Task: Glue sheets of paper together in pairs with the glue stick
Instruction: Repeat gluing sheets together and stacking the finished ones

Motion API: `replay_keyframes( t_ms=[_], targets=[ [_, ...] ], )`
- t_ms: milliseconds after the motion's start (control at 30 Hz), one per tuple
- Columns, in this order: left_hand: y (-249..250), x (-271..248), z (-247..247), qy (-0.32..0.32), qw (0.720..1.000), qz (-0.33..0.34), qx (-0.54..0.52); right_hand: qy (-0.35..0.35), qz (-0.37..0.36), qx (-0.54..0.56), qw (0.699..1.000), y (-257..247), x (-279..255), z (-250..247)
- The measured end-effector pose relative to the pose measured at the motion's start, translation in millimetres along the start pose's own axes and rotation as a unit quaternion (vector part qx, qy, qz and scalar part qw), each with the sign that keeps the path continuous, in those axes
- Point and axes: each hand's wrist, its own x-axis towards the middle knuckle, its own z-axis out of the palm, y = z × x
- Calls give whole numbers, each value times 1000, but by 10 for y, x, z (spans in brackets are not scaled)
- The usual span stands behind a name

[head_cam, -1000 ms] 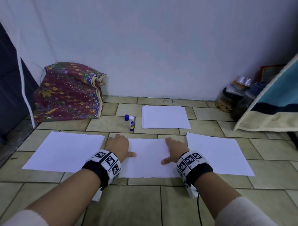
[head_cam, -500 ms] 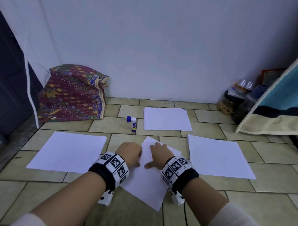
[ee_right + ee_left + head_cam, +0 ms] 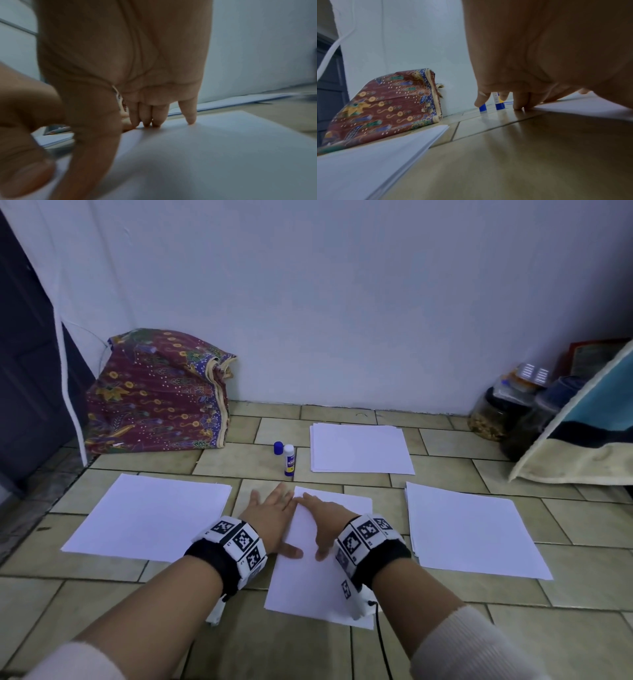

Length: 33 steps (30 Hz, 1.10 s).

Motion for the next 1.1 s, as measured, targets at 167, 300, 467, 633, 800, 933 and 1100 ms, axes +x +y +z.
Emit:
replay_keyframes(
  t_ms=[167, 300, 467, 633, 800, 933, 1100],
  targets=[
    [30, 13, -43, -5, 1000, -14, 23, 20, 55, 69, 996, 367, -163, 9],
    [31, 7, -44, -7, 1000, -15, 14, 39, 100, 88, 990, 657, -265, 44],
    [47, -22, -102, 4, 1000, -19, 9, 61, 100, 11, 993, 559, -321, 52],
    [38, -43, -156, 60, 996, 45, -51, 98, 65, -113, 987, 259, -299, 112],
    [-62, -113, -56, 29, 998, 41, -23, 115, 31, -114, 986, 81, -229, 203],
    [-61, -163, -59, 30, 999, -18, -3, 83, 38, -89, 992, 158, -283, 208],
    [-40, -206, -59, 55, 998, -33, -17, 86, 70, -116, 987, 438, -401, 153]
  ],
)
